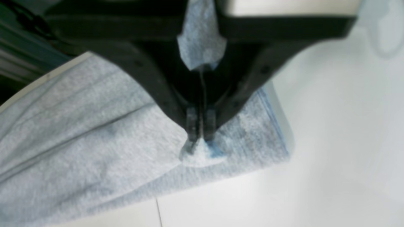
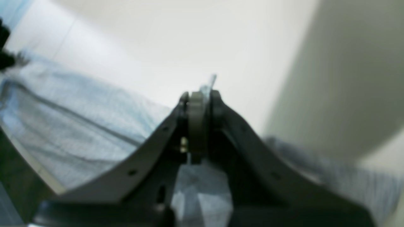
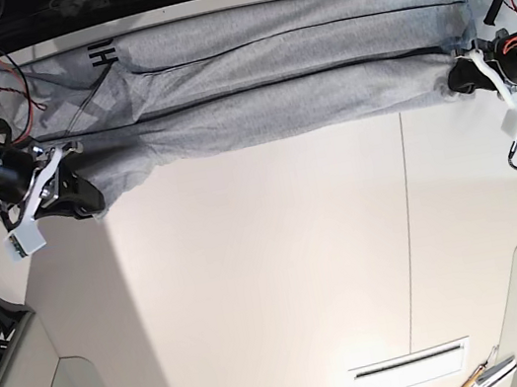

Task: Fold the T-shirt properly
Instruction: 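Release the fold and regrasp the strip ends with both grippers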

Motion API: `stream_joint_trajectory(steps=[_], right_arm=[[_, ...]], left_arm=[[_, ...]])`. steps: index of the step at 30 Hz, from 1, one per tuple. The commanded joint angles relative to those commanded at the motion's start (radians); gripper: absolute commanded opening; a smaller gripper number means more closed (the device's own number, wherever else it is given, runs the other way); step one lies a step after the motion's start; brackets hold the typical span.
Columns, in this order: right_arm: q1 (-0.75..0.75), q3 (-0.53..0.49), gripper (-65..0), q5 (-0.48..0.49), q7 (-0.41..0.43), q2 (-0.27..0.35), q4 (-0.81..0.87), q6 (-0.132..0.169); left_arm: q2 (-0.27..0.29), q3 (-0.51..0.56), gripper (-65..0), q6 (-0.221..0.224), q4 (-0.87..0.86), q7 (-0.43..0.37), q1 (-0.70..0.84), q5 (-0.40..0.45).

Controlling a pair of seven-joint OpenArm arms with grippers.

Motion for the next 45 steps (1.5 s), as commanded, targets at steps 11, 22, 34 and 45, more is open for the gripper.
stream_joint_trajectory(steps=[11, 22, 34, 45], right_arm=[[-0.218, 0.087, -62.3, -0.102, 0.079, -0.002, 0.031, -0.001], [-0.204, 0.143, -28.1, -0.052, 0.096, -0.003, 0.084, -0.012], [-0.205, 0.169, -38.9, -0.038, 0.133, -0.028, 0.180, -0.011], [-0.207, 0.132, -65.0, -0.021, 0.134, -0.052, -0.116, -0.008]], left_arm=[[0.000, 0.000, -65.0, 0.000, 0.041, 0.107, 0.002, -0.058], [0.006, -0.166, -41.3, 0.001, 0.042, 0.127, 0.002, -0.098], [0.105, -0.410, -28.0, 0.004, 0.042, 0.158, 0.143, -0.185], [0.272, -0.451, -18.1, 0.029, 0.041, -0.122, 0.254, 0.050]])
